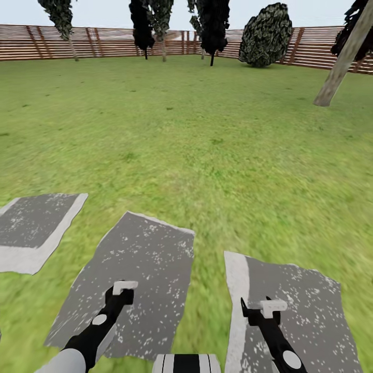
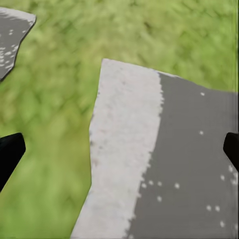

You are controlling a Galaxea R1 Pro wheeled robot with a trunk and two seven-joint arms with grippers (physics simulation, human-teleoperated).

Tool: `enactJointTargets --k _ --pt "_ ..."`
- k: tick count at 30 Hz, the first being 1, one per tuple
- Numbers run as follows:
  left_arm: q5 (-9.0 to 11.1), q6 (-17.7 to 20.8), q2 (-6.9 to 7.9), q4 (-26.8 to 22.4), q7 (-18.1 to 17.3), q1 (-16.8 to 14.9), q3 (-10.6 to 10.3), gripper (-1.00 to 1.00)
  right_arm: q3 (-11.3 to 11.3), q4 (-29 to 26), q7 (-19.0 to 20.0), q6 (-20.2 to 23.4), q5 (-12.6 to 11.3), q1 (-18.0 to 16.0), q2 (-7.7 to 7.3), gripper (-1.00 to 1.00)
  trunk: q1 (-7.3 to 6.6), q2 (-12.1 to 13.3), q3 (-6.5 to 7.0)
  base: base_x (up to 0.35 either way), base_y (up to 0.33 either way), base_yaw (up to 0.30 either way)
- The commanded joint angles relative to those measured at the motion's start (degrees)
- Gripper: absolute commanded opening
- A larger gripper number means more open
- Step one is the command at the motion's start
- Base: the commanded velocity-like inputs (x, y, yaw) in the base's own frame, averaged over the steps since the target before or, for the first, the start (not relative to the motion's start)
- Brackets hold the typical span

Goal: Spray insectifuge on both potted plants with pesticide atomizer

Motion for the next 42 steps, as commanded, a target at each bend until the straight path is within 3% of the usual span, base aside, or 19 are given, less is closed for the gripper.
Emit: enactJointTargets --k 1,5,16,29,42 --pt "-0.1 0.6 0.32 0.1 0.0 0.0 0.0 -1.00 0.0 0.0 0.0 -0.2 0.1 0.0 -0.03 1.00 -0.03 0.0 0.26 0.000 0.000 -0.207" --pt "0.0 1.4 1.52 0.3 0.0 1.8 -0.1 -1.00 0.0 0.0 0.0 -0.2 0.1 0.0 -0.11 1.00 -0.14 0.1 1.38 0.000 0.000 -0.208" --pt "0.9 1.3 1.82 -0.2 0.2 7.5 0.5 -1.00 0.0 0.0 0.0 -0.2 0.1 0.0 -0.17 1.00 -0.81 1.0 4.39 0.000 0.000 -0.209" --pt "0.9 1.4 1.64 0.0 0.4 7.7 0.5 -1.00 0.0 0.0 0.0 -0.2 0.1 0.0 -0.14 1.00 -3.66 6.2 7.56 0.000 0.000 -0.206" --pt "0.9 1.4 1.72 0.0 0.4 7.7 0.5 -1.00 0.0 0.0 0.0 -0.2 0.1 0.0 -0.14 1.00 -6.52 11.4 10.00 0.000 0.000 -0.028"
